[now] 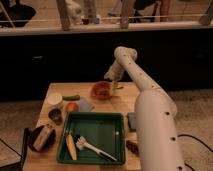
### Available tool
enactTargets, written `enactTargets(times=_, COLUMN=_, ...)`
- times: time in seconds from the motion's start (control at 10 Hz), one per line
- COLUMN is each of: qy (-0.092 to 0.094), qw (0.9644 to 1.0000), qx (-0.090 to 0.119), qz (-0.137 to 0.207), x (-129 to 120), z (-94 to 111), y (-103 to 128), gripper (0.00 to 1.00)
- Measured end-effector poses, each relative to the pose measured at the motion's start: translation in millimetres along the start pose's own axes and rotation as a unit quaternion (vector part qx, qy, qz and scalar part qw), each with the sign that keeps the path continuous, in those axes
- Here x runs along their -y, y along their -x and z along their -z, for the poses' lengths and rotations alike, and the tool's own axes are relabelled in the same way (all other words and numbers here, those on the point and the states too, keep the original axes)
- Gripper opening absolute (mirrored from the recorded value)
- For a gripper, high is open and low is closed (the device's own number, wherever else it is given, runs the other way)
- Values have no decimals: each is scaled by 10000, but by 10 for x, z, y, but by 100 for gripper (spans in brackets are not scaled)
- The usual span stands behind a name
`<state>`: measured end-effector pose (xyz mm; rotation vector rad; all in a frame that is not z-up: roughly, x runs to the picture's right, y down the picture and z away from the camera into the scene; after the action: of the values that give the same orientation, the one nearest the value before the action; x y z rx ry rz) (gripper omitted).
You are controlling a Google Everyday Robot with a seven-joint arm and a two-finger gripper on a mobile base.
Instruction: Place fork in red bowl
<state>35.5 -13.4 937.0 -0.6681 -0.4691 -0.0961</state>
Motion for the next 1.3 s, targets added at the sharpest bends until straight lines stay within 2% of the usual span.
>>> enactTargets(times=0.2, qy=-28, qw=9999, qx=69, qz=72, x=3, z=11, y=-7, gripper=80)
enactTargets(times=1.3, qy=-26, qw=9999, qx=81, qz=68, x=1, z=1, y=-5, gripper=80)
